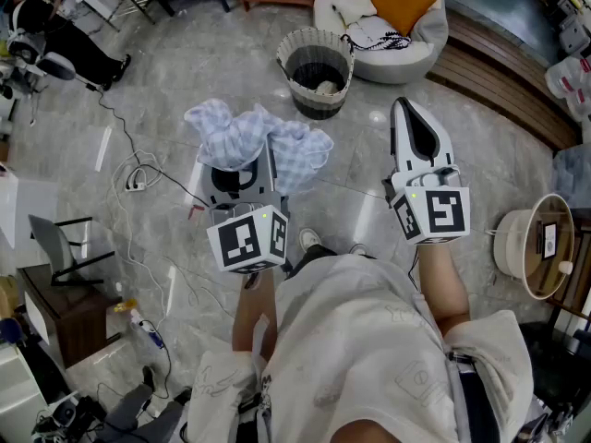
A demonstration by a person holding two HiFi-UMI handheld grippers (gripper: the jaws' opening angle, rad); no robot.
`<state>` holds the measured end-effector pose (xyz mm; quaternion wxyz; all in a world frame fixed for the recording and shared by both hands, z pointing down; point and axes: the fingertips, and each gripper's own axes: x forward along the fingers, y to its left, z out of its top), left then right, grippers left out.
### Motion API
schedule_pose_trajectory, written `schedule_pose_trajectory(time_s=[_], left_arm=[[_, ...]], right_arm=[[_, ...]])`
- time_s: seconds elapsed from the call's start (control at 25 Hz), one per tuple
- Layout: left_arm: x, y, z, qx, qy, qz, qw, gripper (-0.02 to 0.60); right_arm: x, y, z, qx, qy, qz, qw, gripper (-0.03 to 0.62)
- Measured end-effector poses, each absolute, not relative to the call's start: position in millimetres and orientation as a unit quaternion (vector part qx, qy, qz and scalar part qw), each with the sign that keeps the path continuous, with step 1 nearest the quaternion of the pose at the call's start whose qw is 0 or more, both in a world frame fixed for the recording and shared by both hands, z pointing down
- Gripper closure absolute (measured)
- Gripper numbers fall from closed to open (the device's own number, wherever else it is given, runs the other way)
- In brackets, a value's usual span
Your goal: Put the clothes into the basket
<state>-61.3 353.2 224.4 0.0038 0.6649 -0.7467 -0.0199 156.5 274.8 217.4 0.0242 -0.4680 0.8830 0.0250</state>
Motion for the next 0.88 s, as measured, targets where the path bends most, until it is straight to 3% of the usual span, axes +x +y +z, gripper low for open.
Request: schedule_pose_trajectory(time_s=[0.88], left_arm=[[-130, 334, 228, 0.687, -0.725, -0.038, 0.006, 0.353]], right_arm=[[74, 265, 226, -0.467, 0.883, 0.016, 0.03, 0.605]])
